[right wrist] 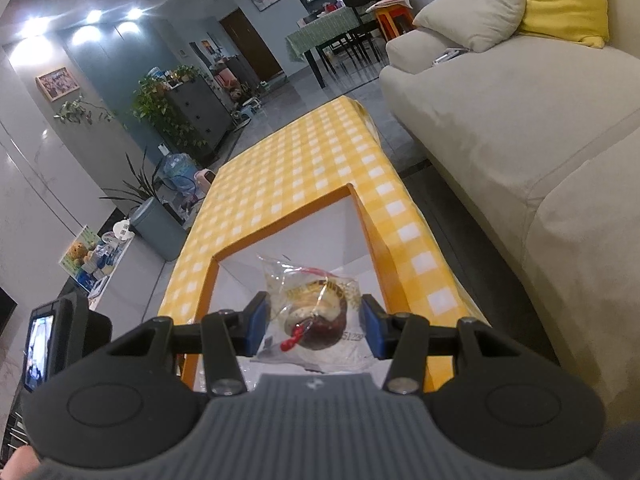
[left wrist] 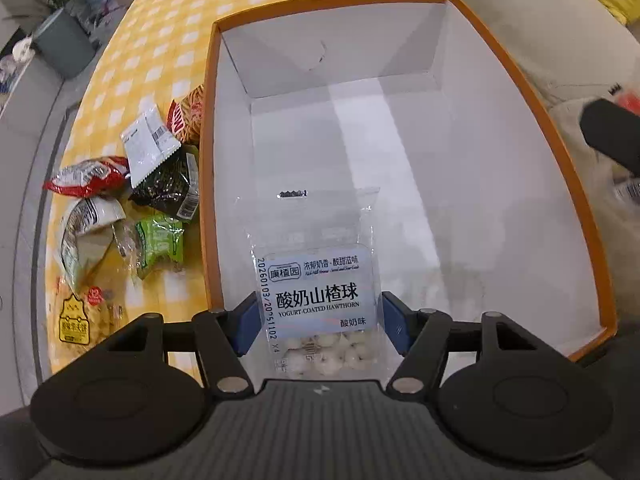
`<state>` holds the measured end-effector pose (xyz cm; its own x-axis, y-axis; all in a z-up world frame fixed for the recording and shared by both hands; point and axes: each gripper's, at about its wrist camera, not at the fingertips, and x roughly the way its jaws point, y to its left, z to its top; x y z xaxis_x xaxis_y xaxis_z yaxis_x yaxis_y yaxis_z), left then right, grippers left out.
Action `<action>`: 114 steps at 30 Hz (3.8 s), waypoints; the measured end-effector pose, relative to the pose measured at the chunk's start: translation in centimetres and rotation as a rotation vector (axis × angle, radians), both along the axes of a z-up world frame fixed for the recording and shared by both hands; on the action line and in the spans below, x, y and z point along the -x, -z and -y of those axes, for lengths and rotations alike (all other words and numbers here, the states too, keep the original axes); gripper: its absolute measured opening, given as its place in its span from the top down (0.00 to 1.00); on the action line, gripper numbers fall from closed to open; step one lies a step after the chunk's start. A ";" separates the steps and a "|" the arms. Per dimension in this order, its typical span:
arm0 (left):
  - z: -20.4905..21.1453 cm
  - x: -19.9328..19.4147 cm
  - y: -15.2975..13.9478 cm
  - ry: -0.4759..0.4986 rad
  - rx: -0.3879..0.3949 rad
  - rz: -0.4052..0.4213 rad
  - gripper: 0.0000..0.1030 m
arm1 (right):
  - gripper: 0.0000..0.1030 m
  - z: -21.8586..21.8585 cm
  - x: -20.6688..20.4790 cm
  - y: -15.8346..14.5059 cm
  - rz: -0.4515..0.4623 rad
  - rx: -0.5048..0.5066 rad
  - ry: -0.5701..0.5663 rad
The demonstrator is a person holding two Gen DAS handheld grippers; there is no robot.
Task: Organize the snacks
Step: 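Drop the hawthorn bag into the box with the left tool while the right tool carries the cake, then release the round cake into the box with the right tool, then grasp the green snack pack with the right tool while the left tool reaches the yellow pastry bag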
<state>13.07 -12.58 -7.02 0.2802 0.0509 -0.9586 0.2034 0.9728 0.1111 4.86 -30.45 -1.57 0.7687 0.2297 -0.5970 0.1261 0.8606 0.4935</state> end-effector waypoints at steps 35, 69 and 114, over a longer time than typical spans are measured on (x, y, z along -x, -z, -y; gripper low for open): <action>-12.0 4.5 -2.8 -0.098 0.205 0.243 0.14 | 0.53 -7.8 -4.0 5.9 -0.263 -0.020 -0.374; -21.5 3.0 1.3 -0.362 0.367 0.113 0.16 | 0.42 -9.5 -4.0 5.3 -0.227 0.165 -0.270; -36.4 1.0 3.6 -0.729 0.385 0.011 0.15 | 0.40 -31.1 -7.2 14.2 0.013 0.455 -0.171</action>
